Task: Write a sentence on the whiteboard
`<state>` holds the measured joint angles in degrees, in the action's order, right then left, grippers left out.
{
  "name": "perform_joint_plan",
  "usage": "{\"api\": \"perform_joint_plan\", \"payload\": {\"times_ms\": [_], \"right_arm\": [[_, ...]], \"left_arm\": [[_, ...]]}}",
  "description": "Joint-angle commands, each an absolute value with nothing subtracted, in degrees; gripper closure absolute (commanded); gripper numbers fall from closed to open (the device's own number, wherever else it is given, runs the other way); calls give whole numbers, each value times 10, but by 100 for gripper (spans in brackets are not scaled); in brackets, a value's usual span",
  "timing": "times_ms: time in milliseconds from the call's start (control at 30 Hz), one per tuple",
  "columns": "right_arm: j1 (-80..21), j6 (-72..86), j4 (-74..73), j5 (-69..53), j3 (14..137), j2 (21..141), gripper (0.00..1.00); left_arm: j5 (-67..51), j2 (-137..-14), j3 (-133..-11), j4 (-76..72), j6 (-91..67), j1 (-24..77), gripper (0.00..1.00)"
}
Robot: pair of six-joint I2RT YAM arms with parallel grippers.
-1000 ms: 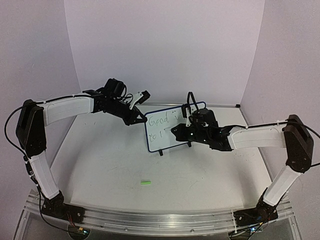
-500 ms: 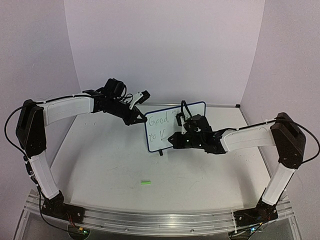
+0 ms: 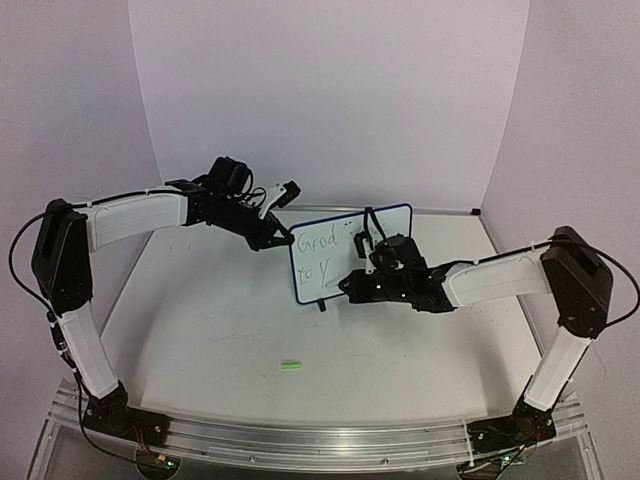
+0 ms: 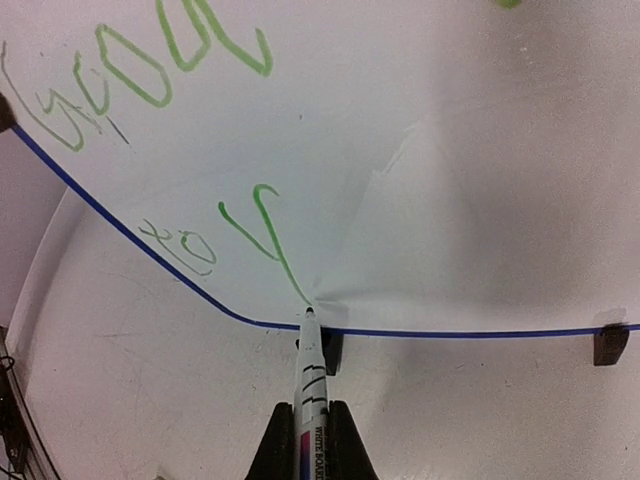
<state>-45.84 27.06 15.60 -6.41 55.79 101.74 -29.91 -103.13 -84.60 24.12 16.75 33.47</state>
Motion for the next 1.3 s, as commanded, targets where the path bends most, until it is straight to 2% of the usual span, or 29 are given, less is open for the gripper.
{"api": "perform_joint_plan", "payload": {"times_ms": [0,667,1267], "right_arm": [[-454,268,189,-41,532,933,100],[-454,277,189,12,571,962,100],[-454,280,166,13,575,999,100]], "left_arm": [[-250,-1017,-836,254,202,331,100],[-250,-1016,-836,254,201,331,100],[-250,-1017,-836,254,201,332,100]]}}
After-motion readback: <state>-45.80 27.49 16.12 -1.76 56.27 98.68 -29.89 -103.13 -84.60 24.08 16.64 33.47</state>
